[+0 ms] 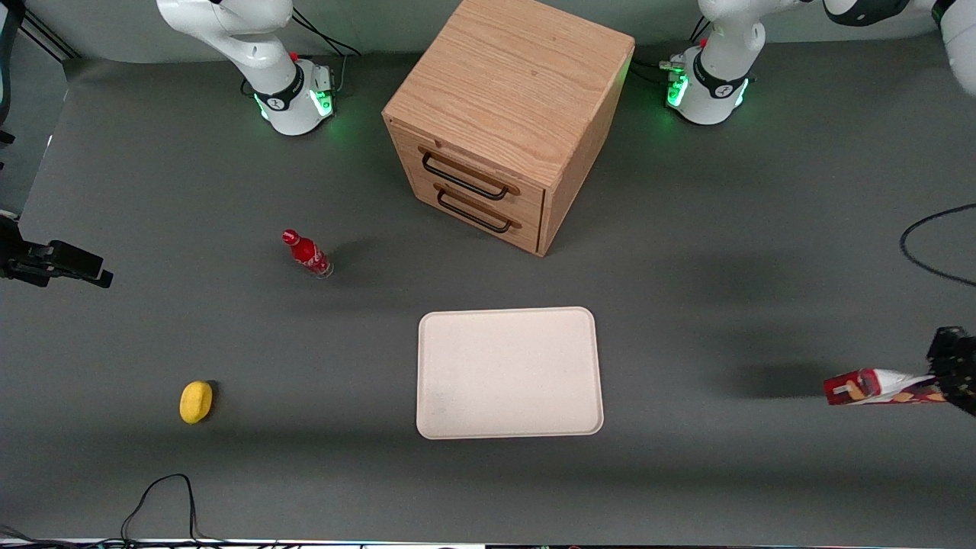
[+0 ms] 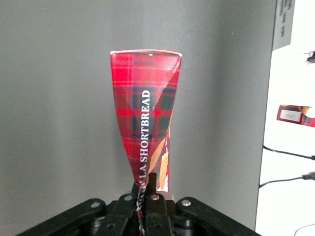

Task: Place red cookie box on tray
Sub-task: 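Lift the box with the left gripper, tilting it upright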

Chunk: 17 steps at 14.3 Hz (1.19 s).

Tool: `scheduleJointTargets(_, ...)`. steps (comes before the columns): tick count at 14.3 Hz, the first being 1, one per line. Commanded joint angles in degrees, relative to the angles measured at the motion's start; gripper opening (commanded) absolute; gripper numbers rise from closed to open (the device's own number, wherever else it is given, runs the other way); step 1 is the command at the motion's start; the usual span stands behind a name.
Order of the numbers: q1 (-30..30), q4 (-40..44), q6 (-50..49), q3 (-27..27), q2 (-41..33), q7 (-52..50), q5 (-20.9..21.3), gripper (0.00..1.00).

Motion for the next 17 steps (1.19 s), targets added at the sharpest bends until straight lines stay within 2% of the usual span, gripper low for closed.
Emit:
scheduleJointTargets(1, -0.5, 5.1, -8.2, 0.0, -2.7, 2.3, 0.4, 0.0)
scheduleJointTargets(3, -0.6, 4.6, -10.6, 0.0, -6.1, 3.8, 0.5, 0.0)
scheduleJointTargets(6, -3.4, 4.4, -13.7, -1.2, -7.2, 6.6, 0.4, 0.0)
scheduleJointTargets(17, -24.9, 4.7, -14.6, -2.1, -7.0, 18.9, 0.5, 0.0)
